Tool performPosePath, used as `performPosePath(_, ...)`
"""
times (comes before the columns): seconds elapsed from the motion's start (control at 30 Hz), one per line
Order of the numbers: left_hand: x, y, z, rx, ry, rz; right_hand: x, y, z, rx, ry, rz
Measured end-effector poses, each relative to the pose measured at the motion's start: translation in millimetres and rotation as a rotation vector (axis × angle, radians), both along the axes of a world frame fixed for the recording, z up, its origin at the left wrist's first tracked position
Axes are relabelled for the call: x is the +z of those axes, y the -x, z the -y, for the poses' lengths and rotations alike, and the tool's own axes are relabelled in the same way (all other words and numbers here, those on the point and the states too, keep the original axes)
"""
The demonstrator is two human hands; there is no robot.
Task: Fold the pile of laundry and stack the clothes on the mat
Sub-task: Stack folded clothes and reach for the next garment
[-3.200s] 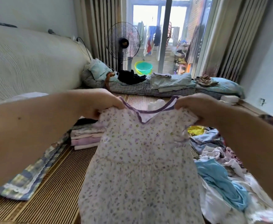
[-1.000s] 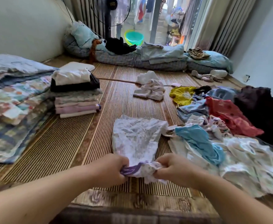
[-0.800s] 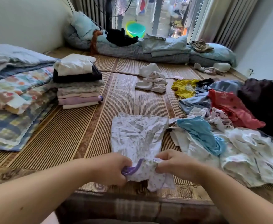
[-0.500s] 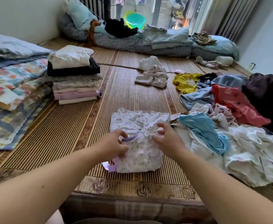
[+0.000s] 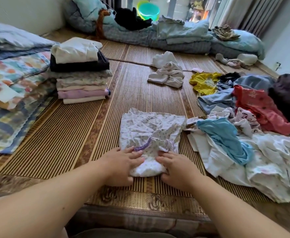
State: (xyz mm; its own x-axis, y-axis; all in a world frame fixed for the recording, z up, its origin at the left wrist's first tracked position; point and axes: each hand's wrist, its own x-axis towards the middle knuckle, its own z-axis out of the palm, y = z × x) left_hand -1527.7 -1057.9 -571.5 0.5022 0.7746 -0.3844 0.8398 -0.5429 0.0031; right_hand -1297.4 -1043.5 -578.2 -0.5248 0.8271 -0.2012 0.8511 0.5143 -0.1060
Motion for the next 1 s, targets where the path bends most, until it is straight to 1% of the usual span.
performPosePath(0.07,3.6,-1.8,-1.2,-0.018,-0.051,0.010,6.2,2.2,-2.1,-0.078,0.012,-0.092)
performPosePath(0.13,11.1,-1.6,-1.5,0.019,-0.038,0.109,14.3,0.0,-3.4,-0.186,0.140,-0.235)
performPosePath(0.17,16.2,-0.2,-1.5,0.080,0.009,0.189,20.4,-2.2,-3.1,-0.222,0.216,-0.293)
performPosePath(0.27,29.9,10.9,-2.8,0.318,0.277,0.511,41.8,-8.0,-2.9,-0.263,0.458,-0.406)
performPosePath(0.33,39.4,17.9,-3.5,0.394,0.441,0.707,55.3,-9.3,-5.4,-0.286,0.623,-0.520)
performPosePath(0.37,43.1,20.6,-6.1,0.411,0.471,0.794,61.8,-9.4,-9.7,-0.302,0.672,-0.588)
performPosePath(0.43,48.2,22.4,-16.1,0.483,0.436,0.971,69.1,-8.7,-24.7,-0.359,0.704,-0.710)
performPosePath(0.5,47.9,23.9,-30.7,0.647,0.334,1.151,71.4,-2.6,-42.8,-0.465,0.693,-0.806)
performPosePath(0.53,44.5,24.7,-38.4,0.739,0.276,1.220,69.4,2.2,-52.6,-0.539,0.678,-0.834)
performPosePath(0.57,39.2,25.0,-43.9,0.810,0.224,1.247,65.3,6.7,-61.8,-0.620,0.637,-0.824)
performPosePath(0.6,31.8,25.4,-47.2,0.841,0.164,1.197,58.0,10.8,-70.5,-0.685,0.561,-0.772)
performPosePath(0.67,15.2,24.7,-47.4,0.787,0.044,0.909,40.1,16.0,-80.0,-0.743,0.317,-0.603)
performPosePath(0.7,8.1,24.0,-45.7,0.733,-0.008,0.773,32.6,18.8,-78.8,-0.724,0.186,-0.547)
performPosePath(0.73,2.6,21.8,-43.8,0.665,-0.056,0.677,26.9,21.1,-73.6,-0.677,0.085,-0.531)
performPosePath(0.8,-6.3,14.3,-40.5,0.475,-0.120,0.559,17.8,24.6,-57.0,-0.498,-0.047,-0.508)
performPosePath(0.83,-9.5,7.2,-37.9,0.368,-0.116,0.505,13.8,25.3,-46.5,-0.394,-0.093,-0.436)
performPosePath(0.9,-17.9,-8.2,-29.0,0.209,-0.056,0.387,3.6,24.9,-28.5,-0.239,-0.113,-0.184)
performPosePath(0.93,-23.2,-14.4,-24.8,0.170,-0.016,0.323,-1.0,22.5,-23.1,-0.218,-0.066,-0.062)
performPosePath(0.97,-28.1,-18.4,-21.8,0.159,0.018,0.265,-5.6,18.5,-21.2,-0.233,0.009,0.020)
performPosePath(1.0,-32.1,-20.3,-20.3,0.161,0.030,0.224,-9.8,14.4,-21.7,-0.250,0.073,0.055)
